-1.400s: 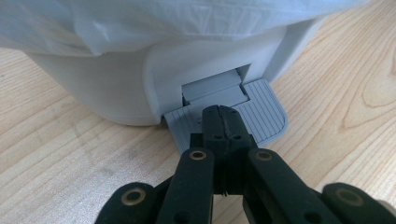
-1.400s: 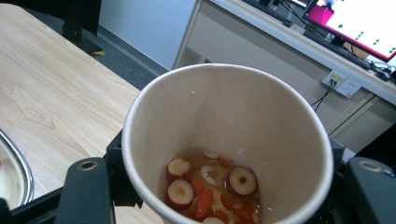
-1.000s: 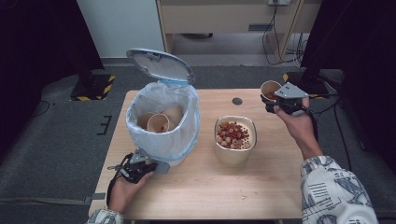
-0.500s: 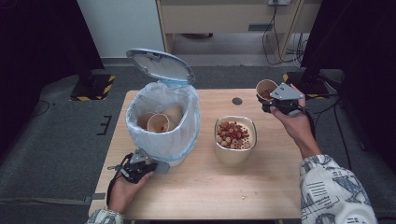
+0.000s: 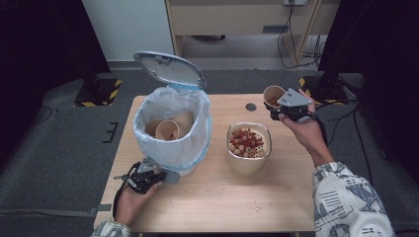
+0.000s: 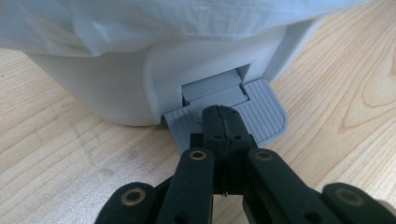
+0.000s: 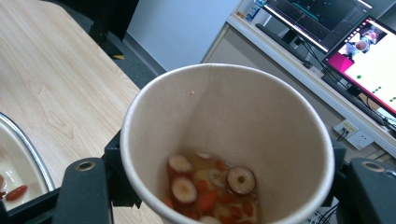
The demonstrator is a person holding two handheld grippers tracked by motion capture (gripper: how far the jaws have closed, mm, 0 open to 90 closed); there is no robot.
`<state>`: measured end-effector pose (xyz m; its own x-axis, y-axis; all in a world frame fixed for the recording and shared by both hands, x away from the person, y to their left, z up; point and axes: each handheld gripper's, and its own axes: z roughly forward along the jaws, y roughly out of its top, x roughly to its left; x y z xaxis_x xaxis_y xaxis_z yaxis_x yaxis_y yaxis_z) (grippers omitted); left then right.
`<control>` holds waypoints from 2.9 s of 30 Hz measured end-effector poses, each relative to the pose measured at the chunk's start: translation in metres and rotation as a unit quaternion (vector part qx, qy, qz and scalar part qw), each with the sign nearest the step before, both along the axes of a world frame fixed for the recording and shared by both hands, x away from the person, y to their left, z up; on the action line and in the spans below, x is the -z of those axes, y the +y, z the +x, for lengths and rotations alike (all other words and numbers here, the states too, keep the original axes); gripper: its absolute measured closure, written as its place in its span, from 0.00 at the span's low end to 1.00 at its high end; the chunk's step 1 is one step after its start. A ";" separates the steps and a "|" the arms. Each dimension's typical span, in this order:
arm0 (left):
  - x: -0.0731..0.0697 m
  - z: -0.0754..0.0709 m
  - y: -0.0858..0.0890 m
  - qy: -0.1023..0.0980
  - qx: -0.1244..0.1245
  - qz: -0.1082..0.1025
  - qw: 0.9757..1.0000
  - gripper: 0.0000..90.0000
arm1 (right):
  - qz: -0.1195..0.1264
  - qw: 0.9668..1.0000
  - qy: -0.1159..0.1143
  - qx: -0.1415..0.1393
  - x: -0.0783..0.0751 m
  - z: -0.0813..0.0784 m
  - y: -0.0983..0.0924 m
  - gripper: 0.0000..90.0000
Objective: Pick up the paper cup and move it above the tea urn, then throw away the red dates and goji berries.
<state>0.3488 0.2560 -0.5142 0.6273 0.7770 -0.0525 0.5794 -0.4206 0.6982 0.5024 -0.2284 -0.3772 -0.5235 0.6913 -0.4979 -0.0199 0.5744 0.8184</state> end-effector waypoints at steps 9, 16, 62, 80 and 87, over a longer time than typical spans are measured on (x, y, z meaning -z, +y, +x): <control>0.000 0.000 0.000 0.000 0.000 0.000 1.000 1.00 | -0.009 1.000 -0.003 -0.020 -0.003 -0.001 0.014 0.34; 0.000 0.000 0.000 0.000 0.001 0.000 1.000 1.00 | -0.017 0.999 -0.005 -0.028 -0.006 -0.001 0.021 0.34; 0.000 0.000 0.000 0.000 0.000 0.000 1.000 1.00 | -0.105 0.990 -0.051 -0.075 -0.007 -0.031 0.040 0.34; 0.000 0.000 0.000 -0.001 0.000 0.001 1.000 1.00 | -0.135 0.986 -0.061 -0.081 -0.007 -0.034 0.046 0.33; 0.000 0.000 0.000 0.000 0.001 0.001 1.000 1.00 | -0.145 0.984 -0.064 -0.086 -0.005 -0.033 0.047 0.33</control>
